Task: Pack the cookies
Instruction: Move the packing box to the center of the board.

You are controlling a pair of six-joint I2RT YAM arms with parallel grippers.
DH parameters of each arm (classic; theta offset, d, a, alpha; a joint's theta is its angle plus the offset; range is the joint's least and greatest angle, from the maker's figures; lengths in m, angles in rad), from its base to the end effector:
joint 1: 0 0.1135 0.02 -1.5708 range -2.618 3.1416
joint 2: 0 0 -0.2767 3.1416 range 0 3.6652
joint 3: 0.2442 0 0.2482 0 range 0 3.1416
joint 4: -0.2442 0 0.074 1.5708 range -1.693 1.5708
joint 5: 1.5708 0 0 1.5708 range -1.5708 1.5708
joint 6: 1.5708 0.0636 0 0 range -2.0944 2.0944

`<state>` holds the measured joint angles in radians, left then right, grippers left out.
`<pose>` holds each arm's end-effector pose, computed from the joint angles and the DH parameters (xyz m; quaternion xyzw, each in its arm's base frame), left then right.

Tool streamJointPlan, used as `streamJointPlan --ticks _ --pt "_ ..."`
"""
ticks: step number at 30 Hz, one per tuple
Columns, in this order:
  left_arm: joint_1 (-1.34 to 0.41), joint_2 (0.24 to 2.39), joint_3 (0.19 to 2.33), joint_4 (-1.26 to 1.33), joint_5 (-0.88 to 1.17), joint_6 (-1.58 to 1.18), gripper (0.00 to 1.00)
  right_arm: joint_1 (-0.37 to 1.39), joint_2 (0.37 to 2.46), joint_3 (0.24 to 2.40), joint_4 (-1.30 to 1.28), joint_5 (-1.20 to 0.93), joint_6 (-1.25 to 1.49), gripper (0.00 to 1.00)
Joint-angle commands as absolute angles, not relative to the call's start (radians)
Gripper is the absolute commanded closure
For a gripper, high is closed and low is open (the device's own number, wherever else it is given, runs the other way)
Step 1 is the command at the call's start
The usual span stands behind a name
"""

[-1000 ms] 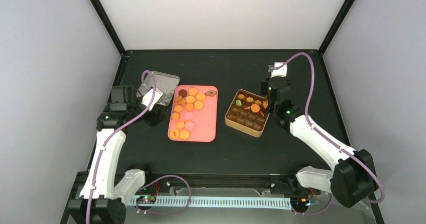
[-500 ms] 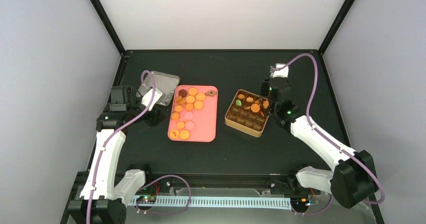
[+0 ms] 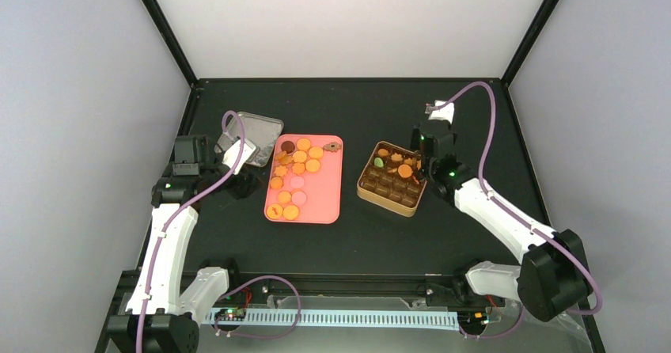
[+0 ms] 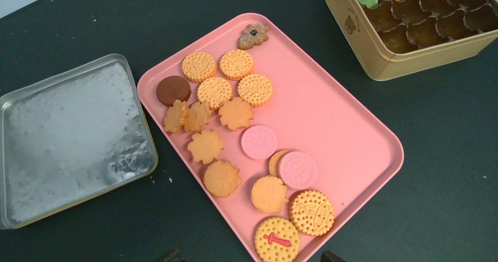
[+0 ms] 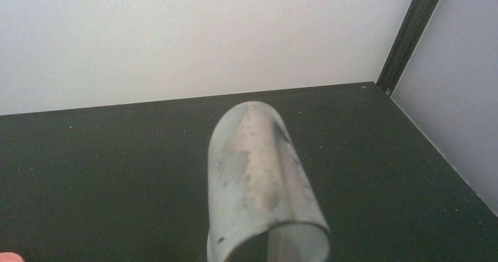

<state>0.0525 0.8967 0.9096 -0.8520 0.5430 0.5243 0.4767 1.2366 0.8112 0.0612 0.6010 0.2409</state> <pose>0.1746 -0.0237 0.2972 0.3035 0.8523 -0.1421 0.4016 0.2755 0.1018 0.2851 0.0743 0.8009 -0.0379 0.5930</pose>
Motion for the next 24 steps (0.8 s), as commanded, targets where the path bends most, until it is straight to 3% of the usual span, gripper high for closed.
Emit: streamJointPlan --ticks 1,6,9,19,24 --pt "0.062 0.893 0.927 -0.850 0.567 0.534 0.38 0.473 1.176 0.812 0.068 0.660 0.219 0.77" --pt "0.062 0.890 0.926 -0.854 0.565 0.538 0.38 0.474 1.139 0.794 0.064 0.667 0.216 0.90" --pt "0.063 0.887 0.923 -0.854 0.564 0.541 0.38 0.474 1.131 0.790 0.060 0.678 0.211 0.91" --pt "0.062 0.887 0.918 -0.854 0.564 0.540 0.38 0.490 1.142 0.809 0.086 0.581 0.224 0.84" --pt "0.073 0.891 0.905 -0.855 0.559 0.551 0.38 0.618 1.148 0.868 0.124 0.542 0.183 0.80"
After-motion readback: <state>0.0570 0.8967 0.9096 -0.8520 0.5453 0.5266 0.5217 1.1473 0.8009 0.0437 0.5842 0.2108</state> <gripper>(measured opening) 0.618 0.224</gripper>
